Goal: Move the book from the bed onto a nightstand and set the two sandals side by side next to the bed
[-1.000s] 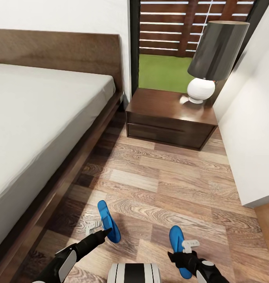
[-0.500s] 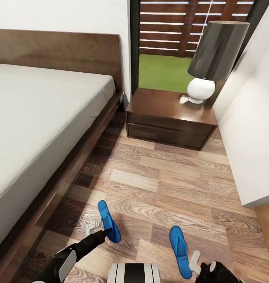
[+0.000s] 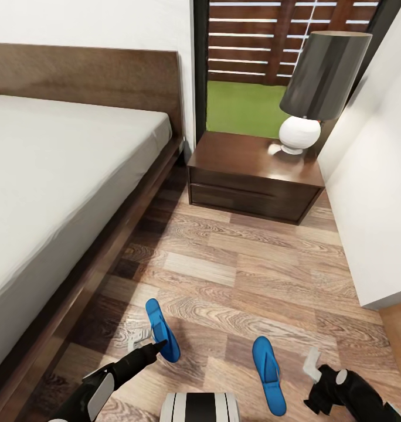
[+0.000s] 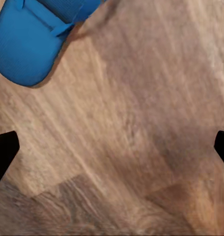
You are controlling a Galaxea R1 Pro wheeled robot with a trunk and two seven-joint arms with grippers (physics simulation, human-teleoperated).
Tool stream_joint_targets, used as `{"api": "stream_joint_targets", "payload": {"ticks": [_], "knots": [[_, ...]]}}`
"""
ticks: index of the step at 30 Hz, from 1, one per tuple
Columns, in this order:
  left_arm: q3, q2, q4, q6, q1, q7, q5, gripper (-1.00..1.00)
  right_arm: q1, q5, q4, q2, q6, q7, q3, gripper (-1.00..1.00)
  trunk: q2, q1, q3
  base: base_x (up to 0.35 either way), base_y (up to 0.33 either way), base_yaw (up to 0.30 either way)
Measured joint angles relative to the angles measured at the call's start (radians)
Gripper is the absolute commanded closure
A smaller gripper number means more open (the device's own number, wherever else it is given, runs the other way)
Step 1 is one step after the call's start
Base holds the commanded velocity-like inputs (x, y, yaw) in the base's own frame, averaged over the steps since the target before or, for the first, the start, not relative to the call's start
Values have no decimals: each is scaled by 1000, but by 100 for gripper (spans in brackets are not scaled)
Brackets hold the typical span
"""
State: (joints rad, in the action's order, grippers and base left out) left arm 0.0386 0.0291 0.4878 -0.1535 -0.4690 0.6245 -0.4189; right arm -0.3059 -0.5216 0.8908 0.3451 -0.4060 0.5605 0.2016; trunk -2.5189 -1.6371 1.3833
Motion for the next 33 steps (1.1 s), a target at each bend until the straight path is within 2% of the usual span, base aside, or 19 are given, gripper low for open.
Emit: {"api": "stream_joint_targets", "payload": {"ticks": [2,3,4,9,15,21,23,26,29,33], "knots": [[0,-1,0,0,0,0,0,100,0,-6,0,46,3,-25,-3,-100,0,0,0,0,0,0],[0,-5,0,0,0,-1,0,100,-1,-9,-6,91,8,-52,-8,-100,0,0,0,0,0,0],[-1,-9,0,1,0,-1,1,100,-1,-8,-9,114,11,-69,-13,-100,0,0,0,0,0,0],[0,-13,0,0,0,0,1,100,-1,-7,-12,145,15,-92,-41,-100,0,0,0,0,0,0],[0,-14,0,0,0,0,1,100,-1,-21,-27,235,15,-93,-132,-100,0,0,0,0,0,0],[0,-14,0,0,0,-1,1,100,-1,-92,45,244,37,-91,-132,-100,0,0,0,0,0,0],[0,-14,0,0,0,-1,1,100,0,-122,53,244,98,-90,-130,-100,0,0,0,0,0,0],[-1,-14,0,0,0,-1,1,100,-1,-198,59,243,302,-84,-131,-100,0,0,0,0,0,0],[-1,-14,0,1,0,-1,1,100,-1,-245,63,243,391,-80,-130,-100,0,0,0,0,0,0],[-1,-14,0,0,0,-1,1,100,0,-292,90,242,426,-78,-120,-100,0,0,0,0,0,0]]}}
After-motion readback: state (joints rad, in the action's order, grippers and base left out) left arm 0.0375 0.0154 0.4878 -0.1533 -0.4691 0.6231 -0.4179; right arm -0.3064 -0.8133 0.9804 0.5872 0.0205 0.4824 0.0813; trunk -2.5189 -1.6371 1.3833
